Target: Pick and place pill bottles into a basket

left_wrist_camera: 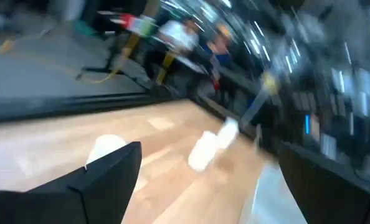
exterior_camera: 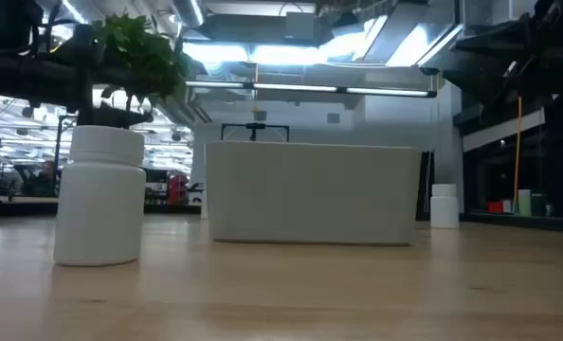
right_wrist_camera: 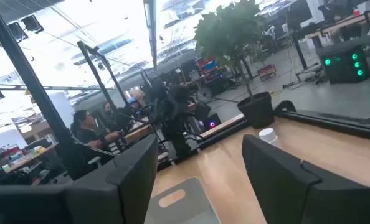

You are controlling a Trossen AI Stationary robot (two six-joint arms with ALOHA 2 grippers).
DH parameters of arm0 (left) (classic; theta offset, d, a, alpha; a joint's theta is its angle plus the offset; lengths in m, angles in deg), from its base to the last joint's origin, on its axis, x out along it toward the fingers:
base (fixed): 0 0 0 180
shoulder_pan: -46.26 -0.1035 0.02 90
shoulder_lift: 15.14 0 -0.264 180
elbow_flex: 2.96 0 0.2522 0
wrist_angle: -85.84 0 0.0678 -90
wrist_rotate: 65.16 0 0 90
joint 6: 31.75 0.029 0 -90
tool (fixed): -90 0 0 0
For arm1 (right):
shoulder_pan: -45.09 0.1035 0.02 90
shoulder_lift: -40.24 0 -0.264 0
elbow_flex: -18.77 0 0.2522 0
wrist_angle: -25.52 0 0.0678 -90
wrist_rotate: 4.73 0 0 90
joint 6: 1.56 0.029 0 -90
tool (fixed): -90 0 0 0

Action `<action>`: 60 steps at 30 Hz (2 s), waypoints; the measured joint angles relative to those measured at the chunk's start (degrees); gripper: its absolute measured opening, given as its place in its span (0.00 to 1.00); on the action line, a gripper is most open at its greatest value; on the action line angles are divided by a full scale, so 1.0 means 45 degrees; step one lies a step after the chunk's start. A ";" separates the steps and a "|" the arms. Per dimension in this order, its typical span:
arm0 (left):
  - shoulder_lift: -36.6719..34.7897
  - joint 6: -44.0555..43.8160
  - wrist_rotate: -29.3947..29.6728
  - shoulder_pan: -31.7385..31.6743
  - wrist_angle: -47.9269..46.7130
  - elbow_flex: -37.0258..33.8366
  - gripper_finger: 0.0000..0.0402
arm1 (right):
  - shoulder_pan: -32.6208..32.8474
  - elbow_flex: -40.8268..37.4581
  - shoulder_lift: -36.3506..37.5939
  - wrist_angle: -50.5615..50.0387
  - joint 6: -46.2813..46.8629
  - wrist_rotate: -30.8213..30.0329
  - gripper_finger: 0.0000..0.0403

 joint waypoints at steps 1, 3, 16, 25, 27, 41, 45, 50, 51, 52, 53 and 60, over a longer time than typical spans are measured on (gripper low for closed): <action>0.0106 0.1047 -0.0346 0.0008 -0.0046 -0.0001 0.92 | 0.0001 -0.0001 0.0000 -0.0012 -0.0157 0.0004 0.59; 0.0267 0.2336 -0.0670 0.0005 -0.0026 0.0000 0.92 | 0.0000 0.0002 0.0000 -0.0015 -0.0387 0.0005 0.59; 0.0310 0.0014 0.0766 0.0005 0.0109 0.0000 0.92 | 0.0000 0.0004 0.0005 0.0200 -0.0839 -0.0358 0.59; 0.1600 0.1829 -0.1035 0.0185 0.2875 0.3171 0.92 | -0.0010 0.5298 -0.1927 -0.4985 -0.1831 -0.0443 0.59; 0.2951 0.2961 -0.1604 0.0253 0.2244 0.5180 0.92 | -0.0010 0.7901 -0.3441 -0.7847 -0.1835 -0.0447 0.59; 1.4867 0.7866 -0.0756 0.0139 -1.0588 1.9676 0.92 | -0.0019 2.0565 -1.1695 -1.4430 -0.6609 -0.0733 0.59; 1.6454 0.8022 0.0286 -0.0471 -1.2972 2.0349 0.92 | -0.0020 2.1215 -1.2214 -1.5972 -0.6833 -0.1418 0.59; 1.7872 0.6962 0.0161 -0.1536 -1.4758 1.9521 0.97 | -0.0024 2.0376 -1.2272 -1.8072 -0.5735 -0.1441 0.59; 1.8087 0.6883 -0.0105 -0.1682 -1.4718 1.9225 0.98 | -0.0024 2.0071 -1.2236 -1.8275 -0.5437 -0.1441 0.59; 1.8240 0.6903 -0.0325 -0.1830 -1.4618 1.8904 0.99 | -0.0024 1.9738 -1.2192 -1.8413 -0.5170 -0.1445 0.59; 1.8383 0.6995 -0.0406 -0.1952 -1.4458 1.8627 0.99 | -0.0024 1.9368 -1.2148 -1.8488 -0.4974 -0.1453 0.59; 1.9425 0.7303 -0.0927 -0.3054 -1.3328 1.7385 1.00 | 0.0167 1.6836 -1.1979 -1.8091 -0.3837 -0.1303 0.59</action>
